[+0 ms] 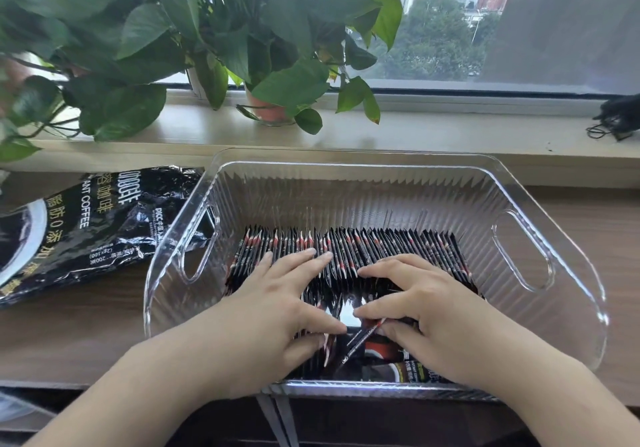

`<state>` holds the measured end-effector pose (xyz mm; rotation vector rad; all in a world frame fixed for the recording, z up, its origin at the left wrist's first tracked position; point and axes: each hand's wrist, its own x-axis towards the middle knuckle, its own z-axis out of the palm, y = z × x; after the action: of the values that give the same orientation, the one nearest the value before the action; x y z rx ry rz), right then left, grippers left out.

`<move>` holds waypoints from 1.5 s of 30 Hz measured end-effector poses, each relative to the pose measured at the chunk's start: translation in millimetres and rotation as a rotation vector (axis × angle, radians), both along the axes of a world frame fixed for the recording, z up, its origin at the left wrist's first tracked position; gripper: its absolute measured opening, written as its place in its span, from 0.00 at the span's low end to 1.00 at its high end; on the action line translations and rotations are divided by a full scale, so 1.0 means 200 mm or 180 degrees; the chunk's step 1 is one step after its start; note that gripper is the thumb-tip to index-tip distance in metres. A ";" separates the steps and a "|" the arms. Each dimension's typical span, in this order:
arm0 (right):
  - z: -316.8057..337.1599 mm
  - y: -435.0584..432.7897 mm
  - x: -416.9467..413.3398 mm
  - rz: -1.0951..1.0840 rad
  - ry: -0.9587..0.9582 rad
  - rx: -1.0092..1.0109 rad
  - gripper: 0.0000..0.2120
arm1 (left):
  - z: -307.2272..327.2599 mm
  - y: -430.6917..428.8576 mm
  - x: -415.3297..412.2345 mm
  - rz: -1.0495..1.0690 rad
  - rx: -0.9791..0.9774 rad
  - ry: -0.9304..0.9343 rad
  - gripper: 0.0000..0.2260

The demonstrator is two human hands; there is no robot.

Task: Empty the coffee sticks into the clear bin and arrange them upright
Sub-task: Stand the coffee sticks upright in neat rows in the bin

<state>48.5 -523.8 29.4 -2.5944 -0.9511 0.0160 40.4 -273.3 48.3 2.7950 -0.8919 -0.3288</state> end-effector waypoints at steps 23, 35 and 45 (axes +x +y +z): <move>0.06 0.15 0.13 0.0203 -0.0130 -0.0385 0.08 | -0.01 0.00 0.08 -0.0058 0.0135 -0.0174 0.20; 0.00 0.18 0.16 0.0574 -0.0870 -0.0742 0.03 | -0.02 0.02 0.08 -0.0016 0.0028 -0.0355 0.30; -0.03 0.17 0.15 0.0410 -0.0460 -0.0038 0.07 | -0.01 0.08 -0.05 0.0472 -0.0289 -0.1123 0.16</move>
<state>77.7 -488.8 22.7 -2.5687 -1.1715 -0.1339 31.1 -256.7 45.4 2.8582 -0.7343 0.2288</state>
